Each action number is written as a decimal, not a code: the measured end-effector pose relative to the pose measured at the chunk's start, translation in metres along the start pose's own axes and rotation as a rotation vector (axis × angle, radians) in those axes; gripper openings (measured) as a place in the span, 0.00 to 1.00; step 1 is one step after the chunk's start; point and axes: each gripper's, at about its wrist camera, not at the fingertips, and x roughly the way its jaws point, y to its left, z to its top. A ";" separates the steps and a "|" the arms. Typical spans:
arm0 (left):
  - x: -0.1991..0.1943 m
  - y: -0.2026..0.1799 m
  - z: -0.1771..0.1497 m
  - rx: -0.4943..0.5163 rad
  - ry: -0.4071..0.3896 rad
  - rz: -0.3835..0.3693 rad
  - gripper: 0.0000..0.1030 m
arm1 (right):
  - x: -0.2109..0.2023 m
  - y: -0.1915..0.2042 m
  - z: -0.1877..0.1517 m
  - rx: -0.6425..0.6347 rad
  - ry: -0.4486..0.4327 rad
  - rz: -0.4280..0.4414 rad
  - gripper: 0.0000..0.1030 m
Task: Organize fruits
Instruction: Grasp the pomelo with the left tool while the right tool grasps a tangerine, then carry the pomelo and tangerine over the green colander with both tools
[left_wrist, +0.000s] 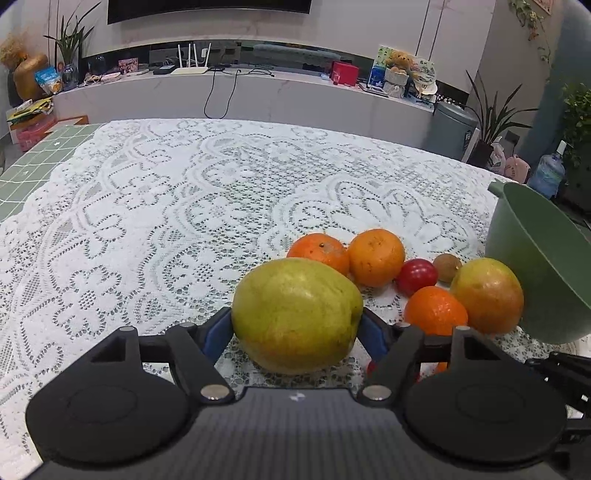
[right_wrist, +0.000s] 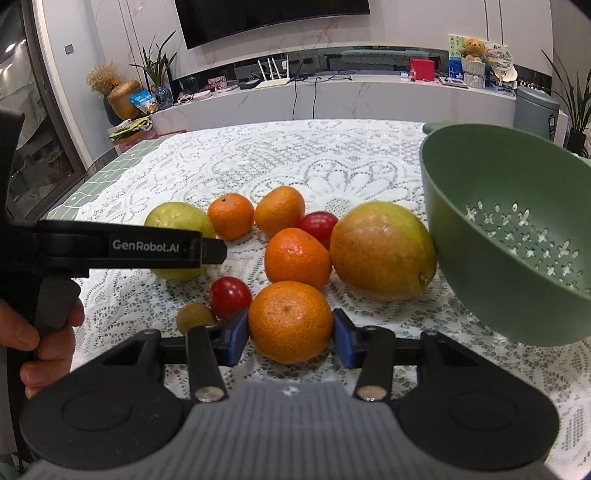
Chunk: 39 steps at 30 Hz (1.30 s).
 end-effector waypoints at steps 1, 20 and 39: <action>-0.003 0.000 0.000 0.003 -0.006 -0.004 0.80 | -0.003 0.000 0.001 -0.004 -0.006 -0.001 0.44; -0.082 -0.069 0.024 0.121 -0.043 -0.135 0.80 | -0.106 -0.032 0.020 -0.006 -0.161 -0.137 0.44; -0.025 -0.208 0.082 0.345 0.135 -0.350 0.80 | -0.102 -0.148 0.057 -0.018 0.001 -0.246 0.44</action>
